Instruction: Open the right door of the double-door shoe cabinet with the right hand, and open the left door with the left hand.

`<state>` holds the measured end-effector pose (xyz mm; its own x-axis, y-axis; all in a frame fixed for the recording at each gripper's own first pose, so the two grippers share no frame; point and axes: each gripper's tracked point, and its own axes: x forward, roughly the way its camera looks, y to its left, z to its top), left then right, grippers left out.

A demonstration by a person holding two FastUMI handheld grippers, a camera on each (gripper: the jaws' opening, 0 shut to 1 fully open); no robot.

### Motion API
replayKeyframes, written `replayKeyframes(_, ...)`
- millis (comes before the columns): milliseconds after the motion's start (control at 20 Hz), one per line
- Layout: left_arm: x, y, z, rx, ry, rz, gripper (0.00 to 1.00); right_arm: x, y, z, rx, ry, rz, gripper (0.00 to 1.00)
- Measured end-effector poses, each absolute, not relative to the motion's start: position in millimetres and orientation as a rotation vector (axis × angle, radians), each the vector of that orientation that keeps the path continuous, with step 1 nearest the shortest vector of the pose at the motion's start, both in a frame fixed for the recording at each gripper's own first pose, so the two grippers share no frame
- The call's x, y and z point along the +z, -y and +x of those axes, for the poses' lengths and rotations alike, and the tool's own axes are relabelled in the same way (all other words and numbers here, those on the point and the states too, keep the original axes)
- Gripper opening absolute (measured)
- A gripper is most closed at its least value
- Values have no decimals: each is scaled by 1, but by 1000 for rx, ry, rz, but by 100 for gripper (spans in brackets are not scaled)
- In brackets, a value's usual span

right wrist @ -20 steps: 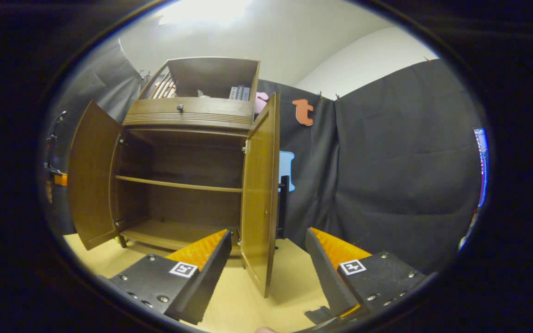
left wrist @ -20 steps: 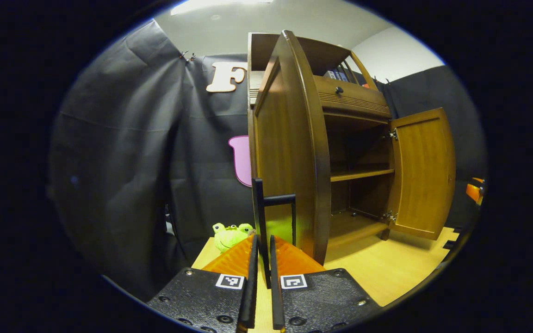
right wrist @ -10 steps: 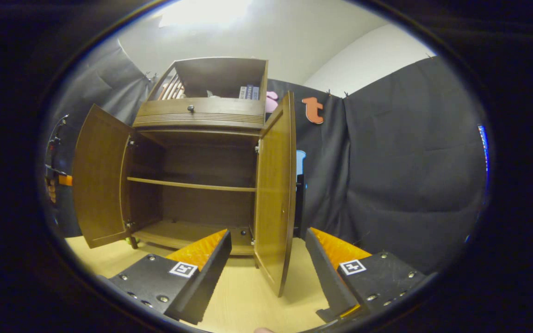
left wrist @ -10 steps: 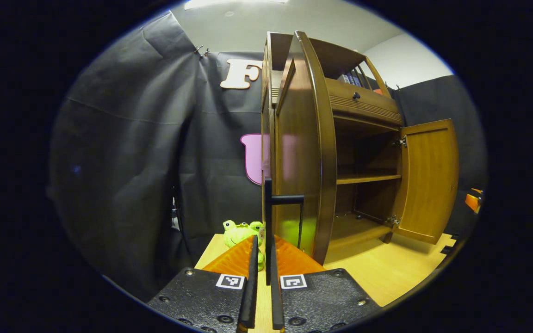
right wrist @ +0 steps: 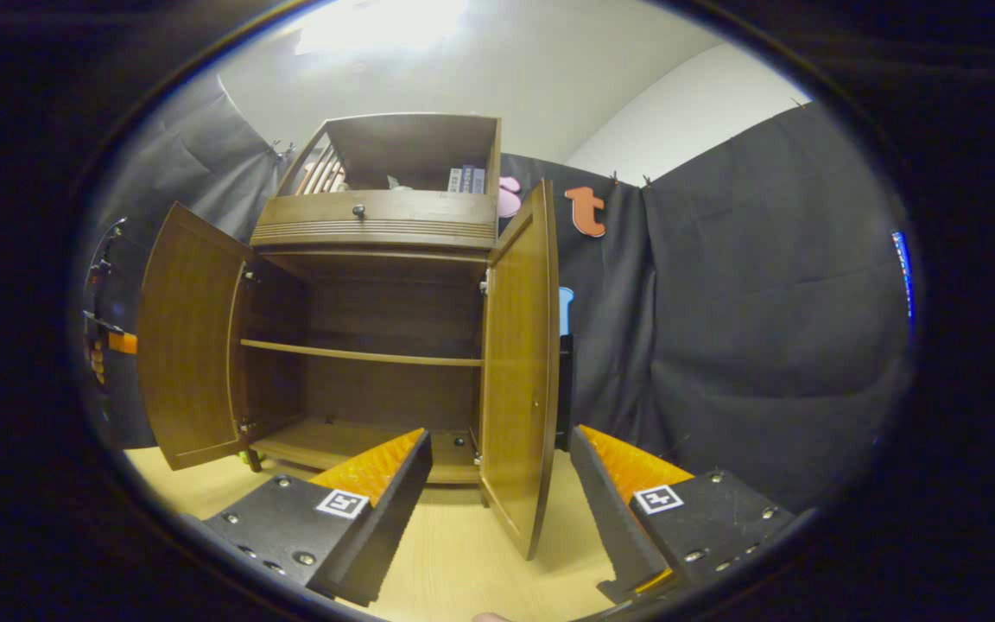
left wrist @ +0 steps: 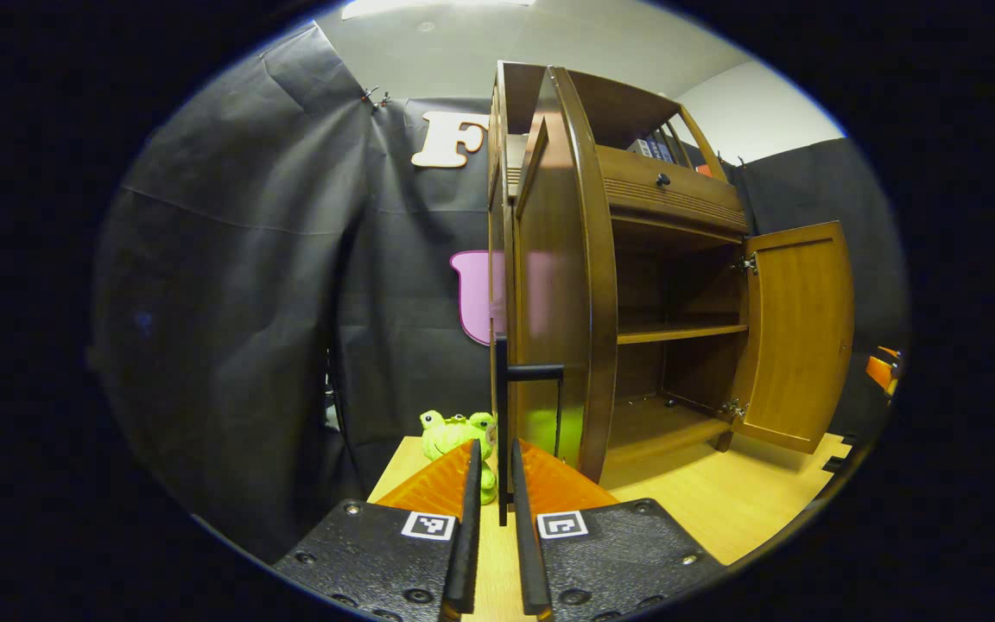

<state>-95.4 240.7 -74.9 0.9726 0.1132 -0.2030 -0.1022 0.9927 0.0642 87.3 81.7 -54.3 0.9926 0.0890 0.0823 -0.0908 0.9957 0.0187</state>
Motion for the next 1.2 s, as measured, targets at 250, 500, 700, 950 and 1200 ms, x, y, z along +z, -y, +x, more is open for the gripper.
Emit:
replayKeyframes(250, -40, -247, -115, 158, -165, 62, 51, -40, -81, 91, 93, 75, 16, 96)
replayKeyframes(500, -1, -249, -138, 210, -84, 28, 69, -23, -88, 90, 122, 68, 52, 94)
replayKeyframes(700, 10, -244, -140, 226, -110, -11, 80, -9, -89, 89, 131, 82, 67, 96)
replayKeyframes(950, 41, -218, -139, 256, -66, -52, 89, 15, -87, 84, 130, 108, 78, 94)
replayKeyframes(1200, 78, -186, -141, 320, 13, 1, 89, 37, -88, 72, 139, 146, 80, 94)
